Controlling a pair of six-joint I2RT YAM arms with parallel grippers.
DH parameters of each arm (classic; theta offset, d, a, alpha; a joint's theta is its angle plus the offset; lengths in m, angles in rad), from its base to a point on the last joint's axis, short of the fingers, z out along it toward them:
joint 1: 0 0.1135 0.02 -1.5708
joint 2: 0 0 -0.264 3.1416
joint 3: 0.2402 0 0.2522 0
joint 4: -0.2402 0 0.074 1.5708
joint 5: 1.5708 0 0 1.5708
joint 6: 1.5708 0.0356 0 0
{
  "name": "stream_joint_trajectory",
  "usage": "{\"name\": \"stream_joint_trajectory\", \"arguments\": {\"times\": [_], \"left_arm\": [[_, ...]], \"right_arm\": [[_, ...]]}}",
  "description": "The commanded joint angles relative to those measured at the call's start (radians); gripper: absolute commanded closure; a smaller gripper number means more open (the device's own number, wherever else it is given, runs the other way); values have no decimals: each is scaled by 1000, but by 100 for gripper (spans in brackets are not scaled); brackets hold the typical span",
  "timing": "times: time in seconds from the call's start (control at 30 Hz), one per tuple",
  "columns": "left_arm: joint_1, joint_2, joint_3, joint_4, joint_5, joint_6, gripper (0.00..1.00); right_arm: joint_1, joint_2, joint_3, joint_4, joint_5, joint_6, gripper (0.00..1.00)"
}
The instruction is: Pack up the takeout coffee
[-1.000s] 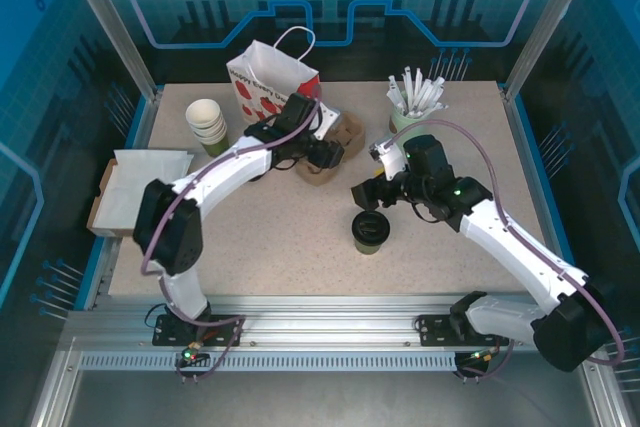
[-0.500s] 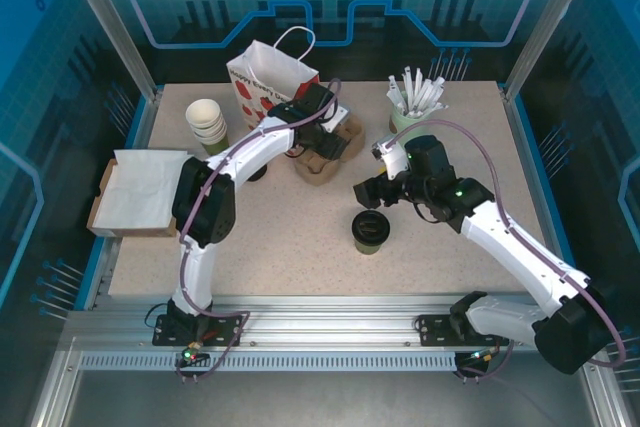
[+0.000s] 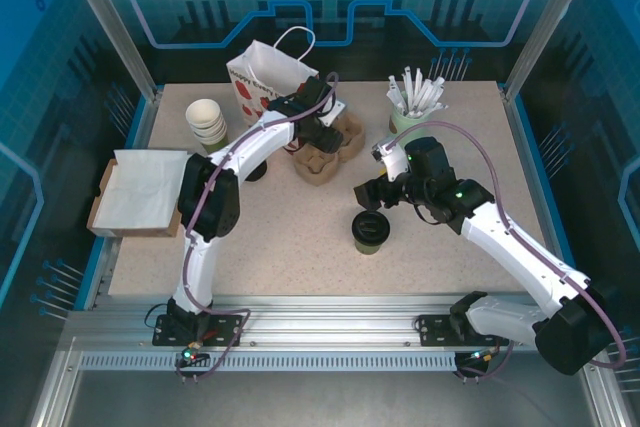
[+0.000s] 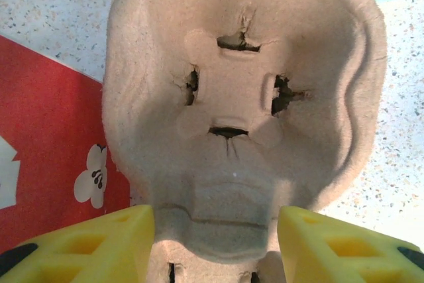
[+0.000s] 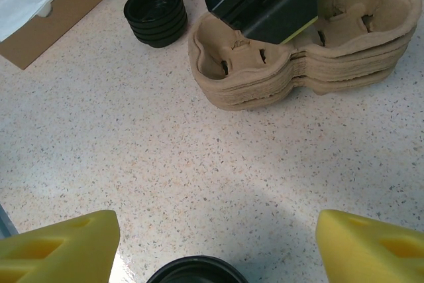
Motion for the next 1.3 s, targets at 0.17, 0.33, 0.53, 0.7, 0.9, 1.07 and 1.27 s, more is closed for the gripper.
{"name": "stream_joint_trajectory", "arguments": {"times": [0.17,0.33,0.53,0.7,0.9,1.07,1.27], "left_arm": [[7,39,42,-36,21,2,49],[6,53,48,-44,20,16,51],[6,61,51,-57,31,43,52],[6,77,65,-71,26,64,52],[6,86,85,-84,34,65,56],[6,69,97,-96,33,75,60],[6,14,95,-97,38,78,62]], "right_arm": [[13,-11,-15,-18,-3,7,21],[12,-1,-17,-16,-4,6,21],[12,10,-19,-15,-4,8,21],[12,19,-21,-9,-10,12,21],[13,27,-18,-13,-15,16,21],[13,28,-14,-19,-11,14,21],[13,33,-6,-25,-13,13,21]]}}
